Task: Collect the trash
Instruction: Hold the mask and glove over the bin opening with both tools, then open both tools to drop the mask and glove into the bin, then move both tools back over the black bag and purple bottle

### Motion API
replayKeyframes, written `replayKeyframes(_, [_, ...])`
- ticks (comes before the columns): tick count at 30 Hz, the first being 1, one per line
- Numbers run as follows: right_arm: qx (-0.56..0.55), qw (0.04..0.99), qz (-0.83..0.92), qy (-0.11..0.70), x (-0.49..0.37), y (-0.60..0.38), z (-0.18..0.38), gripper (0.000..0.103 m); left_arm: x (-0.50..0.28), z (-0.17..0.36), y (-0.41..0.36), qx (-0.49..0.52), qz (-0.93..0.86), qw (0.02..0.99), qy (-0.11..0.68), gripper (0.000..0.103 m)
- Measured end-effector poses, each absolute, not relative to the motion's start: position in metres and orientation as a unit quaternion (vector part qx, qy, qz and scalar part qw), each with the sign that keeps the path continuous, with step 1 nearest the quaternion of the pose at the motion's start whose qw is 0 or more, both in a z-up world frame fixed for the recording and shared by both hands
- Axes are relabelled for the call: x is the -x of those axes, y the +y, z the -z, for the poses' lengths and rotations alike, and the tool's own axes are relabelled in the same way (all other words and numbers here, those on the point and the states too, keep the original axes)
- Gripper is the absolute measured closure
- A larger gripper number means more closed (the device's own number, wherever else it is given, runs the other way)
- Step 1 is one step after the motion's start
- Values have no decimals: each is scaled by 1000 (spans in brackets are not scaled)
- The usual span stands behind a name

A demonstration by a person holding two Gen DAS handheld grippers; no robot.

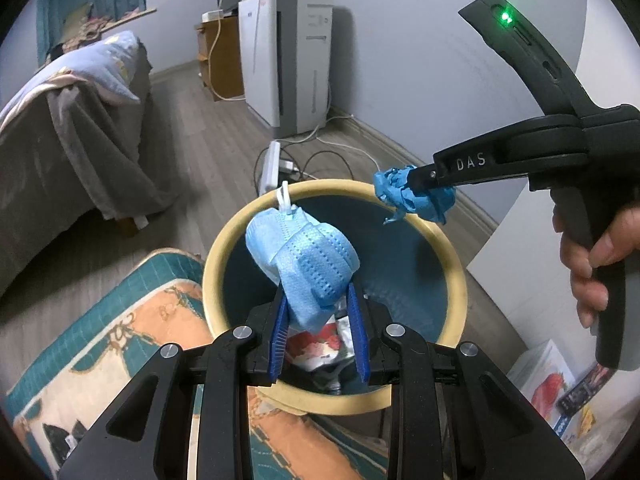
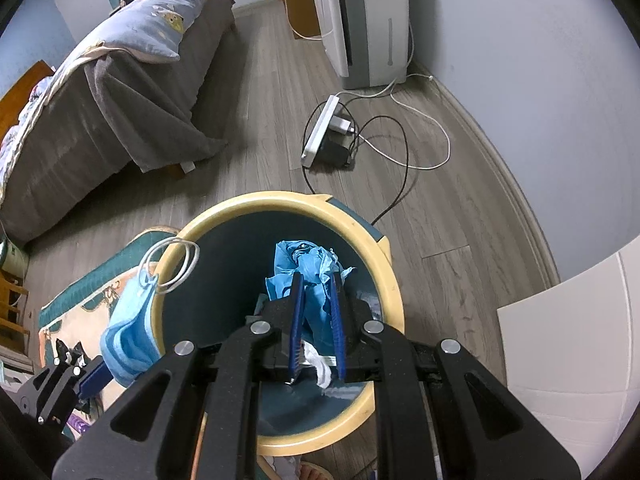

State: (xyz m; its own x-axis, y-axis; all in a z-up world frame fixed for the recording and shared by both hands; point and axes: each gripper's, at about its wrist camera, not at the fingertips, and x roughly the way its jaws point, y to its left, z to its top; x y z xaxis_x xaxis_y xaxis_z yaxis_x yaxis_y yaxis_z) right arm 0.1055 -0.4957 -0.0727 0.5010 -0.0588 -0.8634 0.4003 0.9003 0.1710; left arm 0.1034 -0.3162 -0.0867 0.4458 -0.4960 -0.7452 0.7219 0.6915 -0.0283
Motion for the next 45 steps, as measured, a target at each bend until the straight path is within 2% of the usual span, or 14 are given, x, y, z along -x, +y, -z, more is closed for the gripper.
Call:
replayKeyframes(15, [-169,860,134,461,-105,-494,68,90,-105,87,-311,-139,353,843,381,72])
replayKeyframes(17, [-170,862,133,458,-104,-494,67,89,-104,87,-311,-140,353,844,379,70])
replayKeyframes(20, [-169,865,136,453,-104,-494,65,87,-105,86,-311,-141,349,846,377,58])
replayKeyframes(22, [-168,865,140,451,-103,-494,64,75,-106,85,-309,-139,345,850,373,44])
replayKeyframes(26, [-168,866,147,447,-103,-494,62,62,-107,82,-304,-139,330,860,364,30])
replayKeyframes(28, [-168,867,154,444,-102,-494,60,41,-107,81,-302,-137,321,865,361,16])
replayKeyframes(29, [-168,867,155,443,-103,-494,59,36,-107,80,-300,-134,315,868,359,11])
replayKeyframes(30, [-171,867,156,442,-103,-494,58,26,-107,79,-297,-130,310,872,356,7])
replayKeyframes(31, [-174,868,156,439,-103,-493,56,14,-107,78,-296,-127,308,874,355,7])
replayKeyframes(33, [-175,870,157,433,-103,-491,52,6,-107,76,-291,-121,301,876,357,6])
replayKeyframes(39, [-167,871,158,433,-106,-477,44,6,-100,66,-270,-129,279,882,358,6])
replayKeyframes(45, [-143,881,127,433,-114,-434,33,6,-88,42,-216,-120,238,893,363,6])
